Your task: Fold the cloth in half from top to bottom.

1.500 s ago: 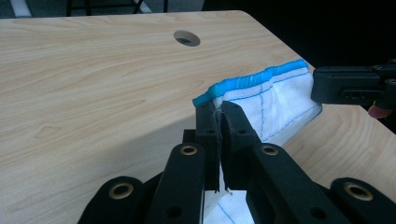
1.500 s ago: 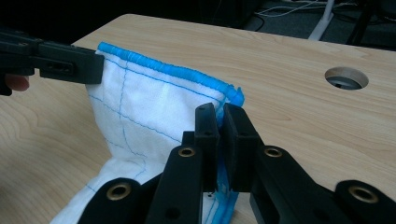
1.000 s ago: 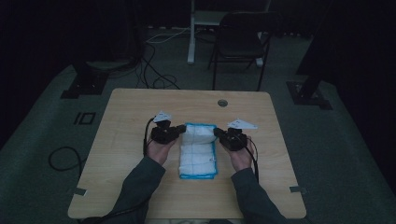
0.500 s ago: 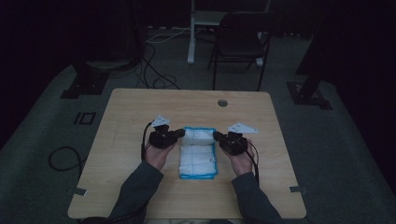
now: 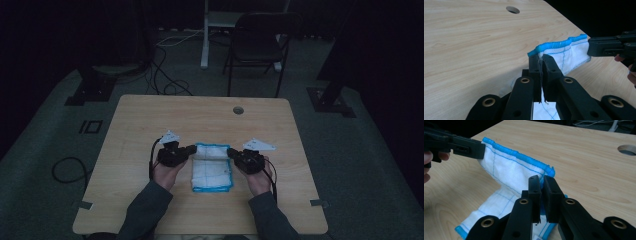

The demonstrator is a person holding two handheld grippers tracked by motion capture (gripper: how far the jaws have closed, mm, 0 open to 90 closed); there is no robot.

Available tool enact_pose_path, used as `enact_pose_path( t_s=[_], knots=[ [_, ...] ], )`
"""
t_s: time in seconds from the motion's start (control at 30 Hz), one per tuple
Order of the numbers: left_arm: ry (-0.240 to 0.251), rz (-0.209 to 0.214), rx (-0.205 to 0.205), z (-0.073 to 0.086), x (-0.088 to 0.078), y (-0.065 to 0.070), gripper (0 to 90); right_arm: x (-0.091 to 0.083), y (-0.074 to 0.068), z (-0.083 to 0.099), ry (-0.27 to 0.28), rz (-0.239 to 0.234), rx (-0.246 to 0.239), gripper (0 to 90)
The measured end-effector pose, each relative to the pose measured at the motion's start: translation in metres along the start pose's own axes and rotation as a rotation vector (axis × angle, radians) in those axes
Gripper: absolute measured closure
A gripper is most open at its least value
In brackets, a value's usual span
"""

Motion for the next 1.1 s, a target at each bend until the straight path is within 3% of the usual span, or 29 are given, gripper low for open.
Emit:
enact_pose_path(
  t_s=[0.4, 1.1],
  knots=[
    [-0.008, 0.01, -0.019, 0.016, -0.004, 0.0, 87.3, -0.002, -0.008, 0.014, -0.016, -0.018, -0.007, 85.8],
    [-0.012, 0.019, -0.037, 0.03, -0.007, 0.003, 87.1, -0.003, -0.014, 0.027, -0.027, -0.028, -0.003, 85.8]
  ],
)
Point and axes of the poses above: each handheld gripper's, and its own axes: x roughly forward along the jaws, z roughly out of its underside, y roughly to its right, the point moved 3 cm from there along x, roughly forward along the jaws, and after that the axes turned 3 degrees about z, right-handed, at the moved point
